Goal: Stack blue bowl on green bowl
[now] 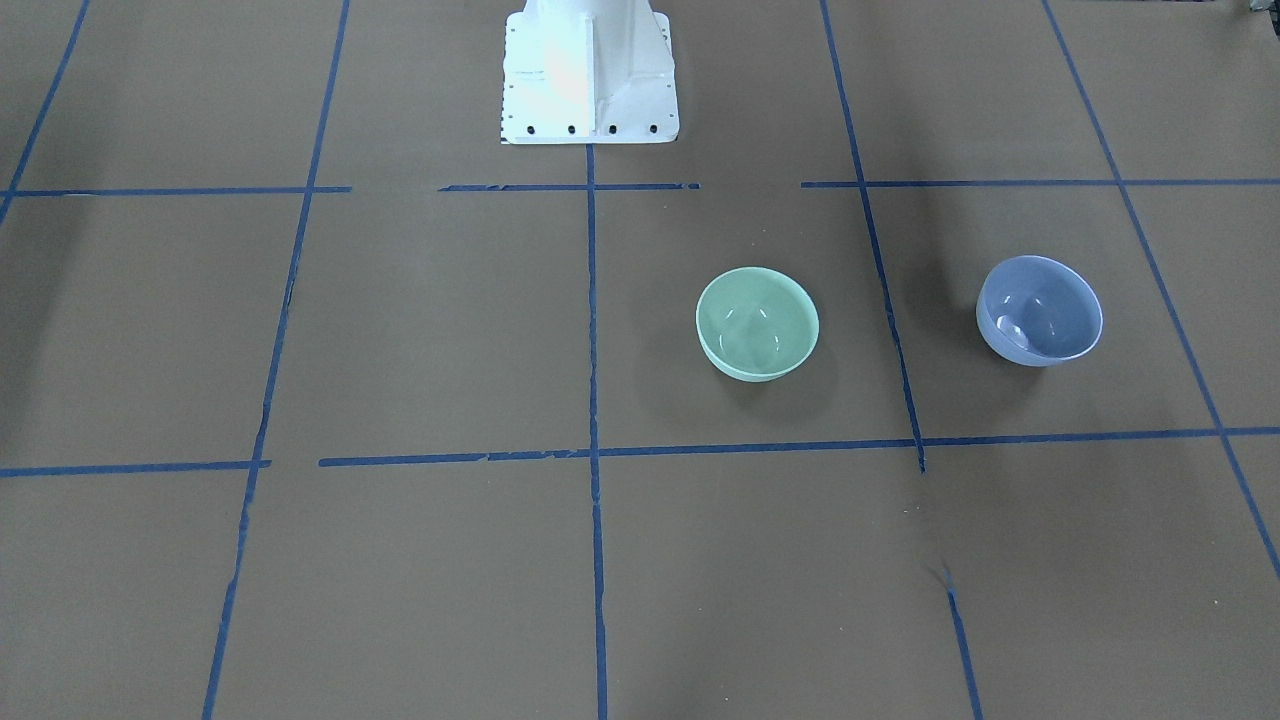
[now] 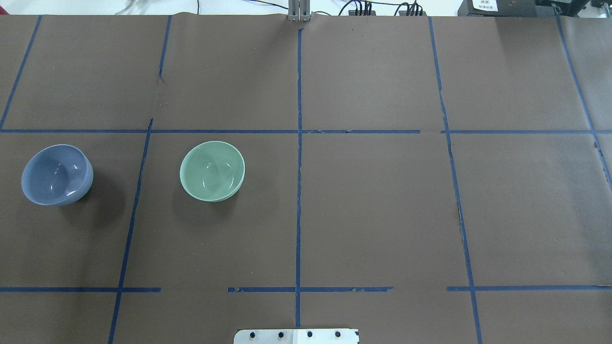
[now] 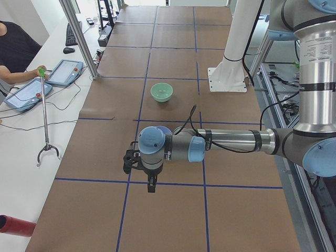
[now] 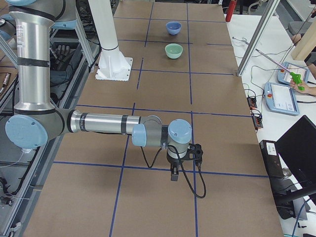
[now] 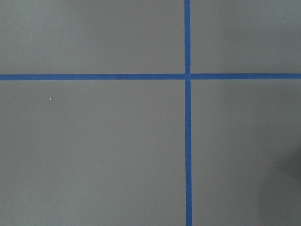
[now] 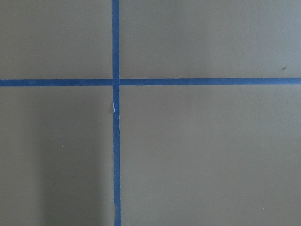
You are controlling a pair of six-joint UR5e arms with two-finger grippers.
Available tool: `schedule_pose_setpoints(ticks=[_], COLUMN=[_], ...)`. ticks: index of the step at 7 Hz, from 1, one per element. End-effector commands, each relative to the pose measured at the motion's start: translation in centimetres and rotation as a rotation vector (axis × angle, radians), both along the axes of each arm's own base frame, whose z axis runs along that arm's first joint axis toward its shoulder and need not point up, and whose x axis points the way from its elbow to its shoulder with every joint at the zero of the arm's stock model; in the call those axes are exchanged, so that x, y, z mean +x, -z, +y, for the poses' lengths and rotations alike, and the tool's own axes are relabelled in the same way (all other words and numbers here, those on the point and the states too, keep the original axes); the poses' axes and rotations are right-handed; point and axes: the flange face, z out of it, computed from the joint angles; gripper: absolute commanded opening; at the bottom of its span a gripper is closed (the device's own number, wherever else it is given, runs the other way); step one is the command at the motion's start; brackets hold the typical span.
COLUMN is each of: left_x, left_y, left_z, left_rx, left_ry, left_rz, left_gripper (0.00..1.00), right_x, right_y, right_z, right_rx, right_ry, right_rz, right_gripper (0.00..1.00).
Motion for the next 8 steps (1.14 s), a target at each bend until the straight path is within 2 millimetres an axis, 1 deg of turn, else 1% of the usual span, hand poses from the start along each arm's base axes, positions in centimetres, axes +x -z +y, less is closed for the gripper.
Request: schedule_pose_setpoints(ticks=[1, 2, 3, 4, 5, 6, 7, 8], left_x=[0.0, 0.0, 0.0, 0.1, 0.4, 0.9, 1.2, 1.6], left_y=[0.0, 0.7, 1.9, 3.1, 5.2, 6.3, 5.6, 4.5], left_z=[0.0, 0.2, -0.3, -0.9, -1.6, -2.5, -2.3, -2.6], left_rx=[0.007, 0.026, 0.048, 0.117, 0.168, 0.203, 0.209, 0.220], left_ry=[-0.003, -0.004, 0.002, 0.000, -0.002, -0.016, -0.028, -0.036], left_rz=[0.000, 0.001, -0.001, -0.004, -0.004, -0.003, 0.013, 0.037], left_gripper=[1.00, 1.00, 1.00, 1.00, 1.00, 1.00, 1.00, 1.00], right_x=[0.0, 0.0, 0.0, 0.0, 0.0, 0.0, 0.0, 0.0], right_y=[0.0, 0.0, 0.0, 0.0, 0.0, 0.0, 0.0, 0.0], right_z=[0.0, 0.0, 0.0, 0.0, 0.0, 0.0, 0.0, 0.0], right_rx=[-0.001, 0.000, 0.000, -0.001, 0.000, 0.000, 0.000, -0.001], right_ry=[0.000, 0.000, 0.000, 0.000, 0.000, 0.000, 0.000, 0.000], right_rz=[0.000, 0.000, 0.000, 0.000, 0.000, 0.000, 0.000, 0.000], right_gripper=[1.00, 1.00, 1.00, 1.00, 1.00, 1.00, 1.00, 1.00])
